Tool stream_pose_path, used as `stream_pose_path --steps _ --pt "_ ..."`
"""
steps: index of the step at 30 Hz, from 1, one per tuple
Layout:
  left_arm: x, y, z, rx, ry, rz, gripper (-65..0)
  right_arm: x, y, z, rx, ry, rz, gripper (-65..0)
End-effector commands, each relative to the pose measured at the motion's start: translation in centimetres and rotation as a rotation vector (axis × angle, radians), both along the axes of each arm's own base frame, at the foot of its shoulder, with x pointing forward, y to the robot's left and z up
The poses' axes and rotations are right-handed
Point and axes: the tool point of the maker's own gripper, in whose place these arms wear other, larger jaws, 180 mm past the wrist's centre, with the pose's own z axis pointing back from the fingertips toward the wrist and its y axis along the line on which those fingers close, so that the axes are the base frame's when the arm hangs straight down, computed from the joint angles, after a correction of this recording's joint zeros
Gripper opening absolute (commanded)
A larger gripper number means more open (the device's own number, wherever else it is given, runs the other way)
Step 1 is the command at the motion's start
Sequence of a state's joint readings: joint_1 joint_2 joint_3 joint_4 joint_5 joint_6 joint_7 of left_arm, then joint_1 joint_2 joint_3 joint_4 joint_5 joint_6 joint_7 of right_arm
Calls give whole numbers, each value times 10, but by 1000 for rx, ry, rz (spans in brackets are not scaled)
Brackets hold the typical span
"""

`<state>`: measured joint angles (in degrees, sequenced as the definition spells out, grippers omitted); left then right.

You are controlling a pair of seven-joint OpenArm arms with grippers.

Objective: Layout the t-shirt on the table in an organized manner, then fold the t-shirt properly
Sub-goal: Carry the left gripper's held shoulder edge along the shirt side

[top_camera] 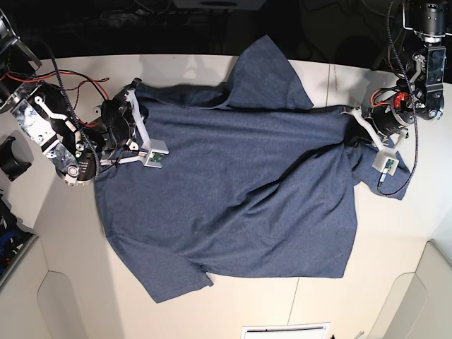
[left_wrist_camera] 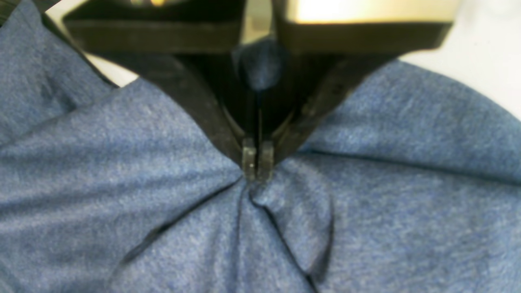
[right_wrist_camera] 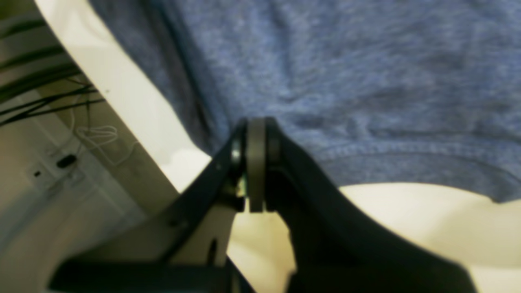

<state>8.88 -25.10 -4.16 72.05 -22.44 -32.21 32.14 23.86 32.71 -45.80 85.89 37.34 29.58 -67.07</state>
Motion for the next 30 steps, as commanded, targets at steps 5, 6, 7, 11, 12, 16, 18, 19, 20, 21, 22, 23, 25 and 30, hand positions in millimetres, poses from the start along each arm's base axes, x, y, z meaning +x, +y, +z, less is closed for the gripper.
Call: stream_pose_path --steps 5,6,7,11,12,16,18,19,20,21,22,23,25,30 --pt "-26 24 -18 137 122 34 -650 49 -8 31 64 -143 -110 -650" --pt "-18 20 -11 121 90 50 -650 58 -12 36 74 -167 -151 -650" --pt "-9 15 -2 101 55 51 -650 65 -16 42 83 -186 -186 -650" --pt "24 -3 41 91 -94 12 -650 87 -27 62 138 -238 -293 -650" --pt "31 -6 52 97 -131 8 -650 89 -26 66 166 -235 -309 -650" --pt "54 -20 95 105 -265 -3 -650 84 -9 73 276 -181 -333 -650" --pt "60 -24 109 122 -310 -24 -650 77 0 69 303 -159 -329 -650" --pt "62 -25 114 136 -331 -33 -650 72 5 64 316 -145 -329 -650" --pt "64 -24 117 149 -351 -39 -650 65 12 59 331 -125 -330 -650" --pt "67 -24 121 158 -376 -43 -650 58 20 53 347 -103 -330 -650" --pt "70 -24 124 164 -401 -45 -650 48 28 47 360 -75 -330 -650" --pt "74 -24 127 170 -426 -44 -650 39 37 41 376 -48 -331 -650" --pt "86 -25 136 171 -460 -38 -650 20 53 30 406 -1 -336 -650" --pt "140 -14 166 131 -541 23 -650 -8 61 5 361 31 -328 -650"
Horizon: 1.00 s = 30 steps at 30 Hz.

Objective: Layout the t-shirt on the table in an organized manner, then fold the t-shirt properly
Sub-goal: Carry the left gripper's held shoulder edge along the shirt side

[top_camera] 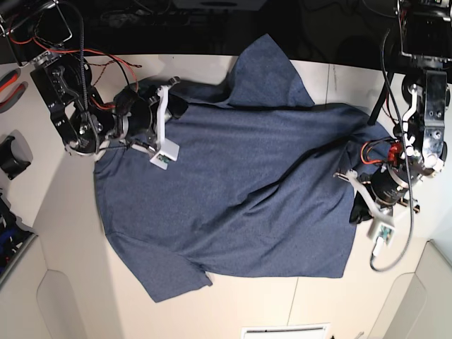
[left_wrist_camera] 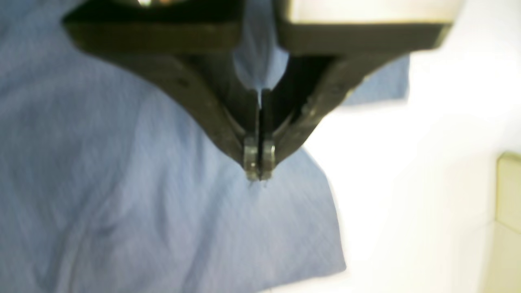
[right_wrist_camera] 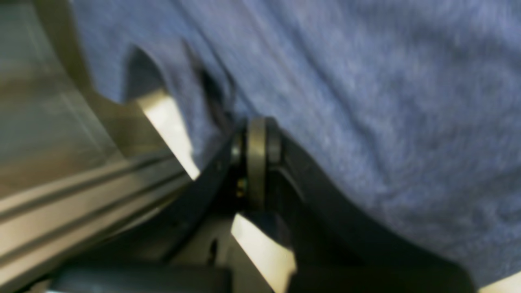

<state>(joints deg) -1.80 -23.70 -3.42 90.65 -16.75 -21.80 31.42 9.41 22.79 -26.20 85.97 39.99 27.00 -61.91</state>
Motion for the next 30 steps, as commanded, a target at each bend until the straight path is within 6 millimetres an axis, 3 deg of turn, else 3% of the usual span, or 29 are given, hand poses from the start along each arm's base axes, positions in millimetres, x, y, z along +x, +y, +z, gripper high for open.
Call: stream_pose_path --steps 1,6,10,16,23,30 --pt "19 5 21 -27 -62 12 -650 8 -3 5 0 -33 -5 -650" --pt "69 11 35 -196 -63 3 -650 4 -17 -8 -74 -59 -19 -650" --pt "100 14 29 -347 6 31 -650 15 -29 -12 -139 -108 -64 -650" --pt "127 -18 10 -551 123 12 -650 22 -26 -11 -134 -137 -85 -650" --pt "123 -42 -23 -570 310 18 -650 23 -25 -11 -139 -141 -82 -650" --pt "107 -32 -55 -482 406 65 -650 18 -28 -14 -160 -120 -73 -650"
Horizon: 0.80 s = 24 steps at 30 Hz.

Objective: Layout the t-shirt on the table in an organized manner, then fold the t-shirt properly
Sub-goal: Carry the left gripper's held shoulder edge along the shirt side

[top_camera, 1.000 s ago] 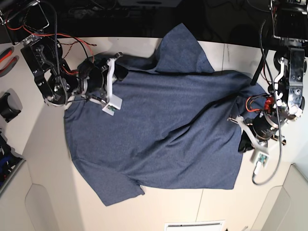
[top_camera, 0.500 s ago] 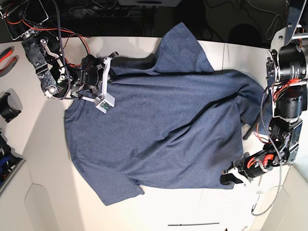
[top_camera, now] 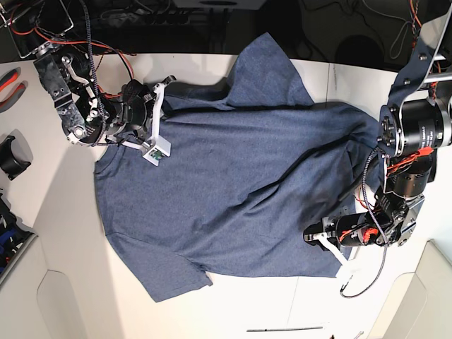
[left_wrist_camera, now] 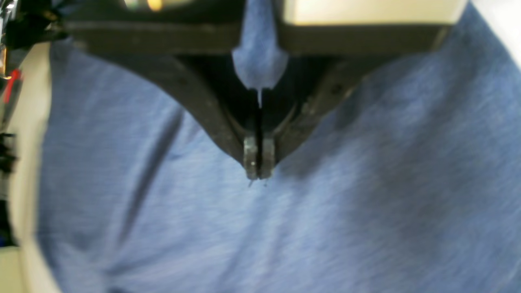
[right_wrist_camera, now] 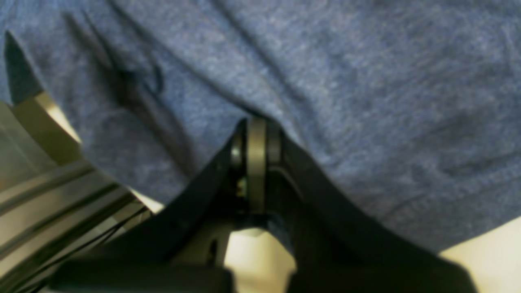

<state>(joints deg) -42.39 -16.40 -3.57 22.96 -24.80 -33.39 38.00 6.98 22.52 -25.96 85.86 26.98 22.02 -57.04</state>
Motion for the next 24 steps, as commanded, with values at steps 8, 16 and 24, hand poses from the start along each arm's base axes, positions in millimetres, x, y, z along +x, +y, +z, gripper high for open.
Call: stream_pose_path --steps 8,16,24 --pt "8 32 0 182 18 37 -650 -15 -32 -7 -114 49 16 -650" --pt "-3 52 -26 472 29 -56 -650 -36 -61 -18 -192 87 23 -650" --pt "29 77 -2 822 -173 -107 -650 -35 -62 -18 -200 82 25 -650"
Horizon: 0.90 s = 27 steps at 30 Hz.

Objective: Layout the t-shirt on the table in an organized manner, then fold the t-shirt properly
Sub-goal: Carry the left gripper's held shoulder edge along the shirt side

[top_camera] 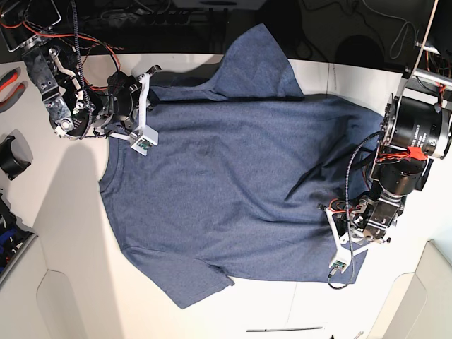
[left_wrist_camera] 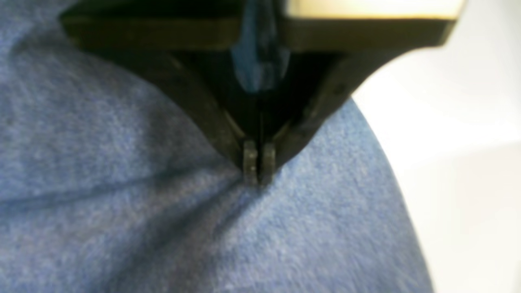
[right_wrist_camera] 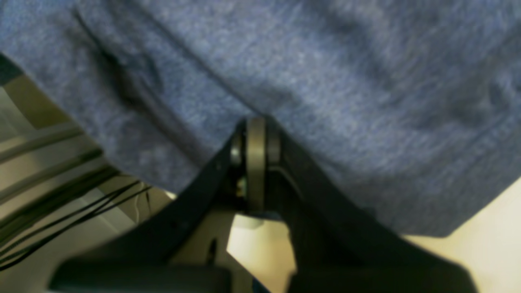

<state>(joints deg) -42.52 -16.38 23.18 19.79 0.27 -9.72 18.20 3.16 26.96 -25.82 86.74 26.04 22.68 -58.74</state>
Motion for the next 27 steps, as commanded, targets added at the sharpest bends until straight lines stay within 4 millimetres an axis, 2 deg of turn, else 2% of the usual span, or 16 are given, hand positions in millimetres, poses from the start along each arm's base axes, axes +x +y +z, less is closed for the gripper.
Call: stream_pose_path --steps 1,7,11,13,16,19,23,24,27 --pt "24 7 29 41 -92 -12 -650 -3 -22 -4 -96 13 6 -650" --pt "53 3 66 150 -331 -113 -650 -3 -21 -4 -95 14 6 -650" --pt "72 0 94 146 -419 -120 -650 -3 -21 -4 -95 13 6 -650" --pt "82 0 110 105 -447 -99 -650 -1 -19 -3 -89 7 5 -650" --pt "91 -5 125 -57 -421 -82 -650 12 -7 1 -38 -49 -20 -650" --pt "90 -12 137 -285 -369 -94 -650 31 0 7 -15 -110 -51 -650" --pt "67 -33 136 -577 -240 -159 -650 62 6 25 27 -178 -91 -650" --pt "62 -33 134 -626 -212 -145 -650 71 8 31 44 -193 -104 -650" --pt "49 -15 126 -750 -175 -27 -650 98 20 53 131 -240 -141 -650"
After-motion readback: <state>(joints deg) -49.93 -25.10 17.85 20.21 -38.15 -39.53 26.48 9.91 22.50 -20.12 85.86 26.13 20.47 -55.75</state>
